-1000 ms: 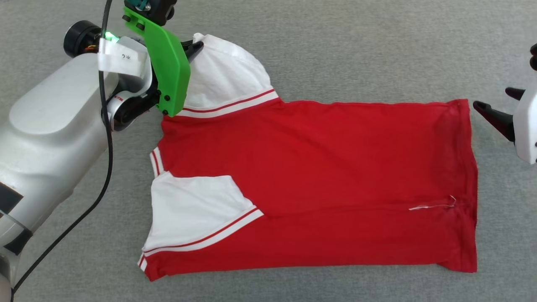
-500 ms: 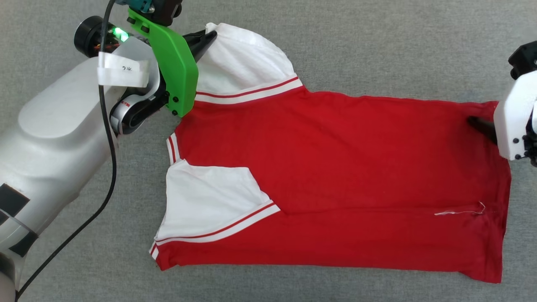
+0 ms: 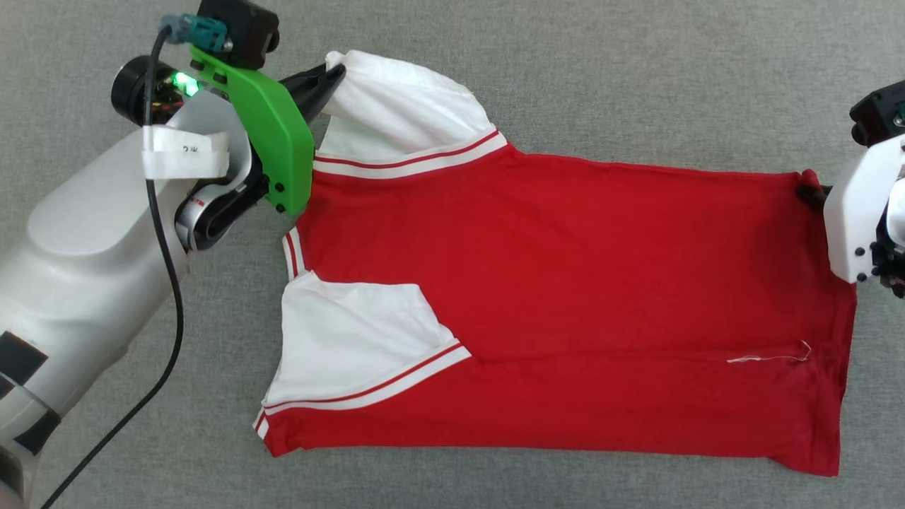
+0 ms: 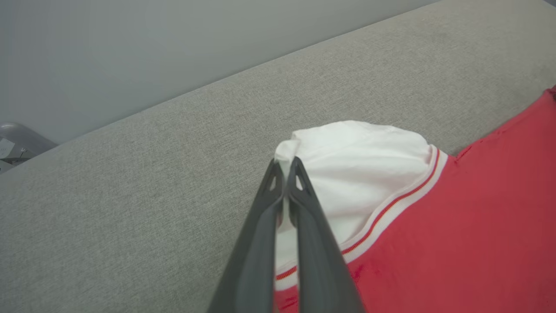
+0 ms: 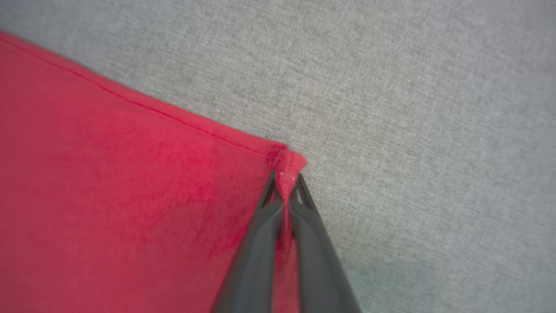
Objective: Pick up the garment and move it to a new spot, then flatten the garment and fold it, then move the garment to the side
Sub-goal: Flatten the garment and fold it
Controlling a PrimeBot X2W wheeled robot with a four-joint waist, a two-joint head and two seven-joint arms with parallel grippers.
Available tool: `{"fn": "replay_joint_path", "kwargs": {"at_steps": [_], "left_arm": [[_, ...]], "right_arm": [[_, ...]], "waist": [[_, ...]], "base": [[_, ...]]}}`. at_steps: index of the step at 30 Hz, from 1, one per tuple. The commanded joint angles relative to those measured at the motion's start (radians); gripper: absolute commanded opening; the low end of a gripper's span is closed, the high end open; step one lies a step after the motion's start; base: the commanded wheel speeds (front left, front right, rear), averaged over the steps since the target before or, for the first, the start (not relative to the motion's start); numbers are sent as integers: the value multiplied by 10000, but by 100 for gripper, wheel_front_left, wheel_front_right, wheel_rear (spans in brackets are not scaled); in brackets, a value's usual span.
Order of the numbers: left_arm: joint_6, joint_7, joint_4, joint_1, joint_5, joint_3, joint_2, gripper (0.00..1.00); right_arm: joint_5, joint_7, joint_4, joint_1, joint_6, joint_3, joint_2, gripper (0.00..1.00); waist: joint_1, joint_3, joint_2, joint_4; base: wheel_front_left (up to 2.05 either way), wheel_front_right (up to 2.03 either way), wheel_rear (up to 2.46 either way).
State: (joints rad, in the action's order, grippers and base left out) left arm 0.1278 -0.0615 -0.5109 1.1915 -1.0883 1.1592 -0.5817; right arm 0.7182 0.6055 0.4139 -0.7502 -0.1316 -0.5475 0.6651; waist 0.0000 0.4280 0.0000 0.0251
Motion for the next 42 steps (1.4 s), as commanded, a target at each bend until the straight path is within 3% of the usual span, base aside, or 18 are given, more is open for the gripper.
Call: {"fn": "replay_joint_path", "kwargs": {"at_steps": [1,9,15,23,31,42], "left_arm": [[-3,149,-23,-306,-14,-25,-71,0],[-199,841,219,-1585,-188,95,-309,0],[-640,1317,873,-2803,-315,239,-736,0],[-1435,1749,2171,-4600,-693,454,-1290,0],[-1963,2046,2763,-6199,-1137,677,-1419,0],[-2024,2187,2196,-6981,-1312,817,-1050,0]], "right_arm": [[56,-292,7,267,9,-50,55,0],[100,-2056,-946,1195,9,-5,317,0],[49,-2736,-1642,2503,9,258,487,0],[-82,-3167,-2380,4533,9,1041,502,0],[-238,-3289,-2874,6376,9,1771,212,0],[-137,-3173,-2617,7564,9,2117,-442,0]], "waist": [[0,-368,0,-55],[0,-1516,0,-133],[0,-2181,0,-143],[0,-2780,0,-40],[0,-3064,0,15],[0,-2885,0,38]], "base": [[0,0,0],[0,0,0],[0,0,0],[0,0,0],[0,0,0],[0,0,0]]}}
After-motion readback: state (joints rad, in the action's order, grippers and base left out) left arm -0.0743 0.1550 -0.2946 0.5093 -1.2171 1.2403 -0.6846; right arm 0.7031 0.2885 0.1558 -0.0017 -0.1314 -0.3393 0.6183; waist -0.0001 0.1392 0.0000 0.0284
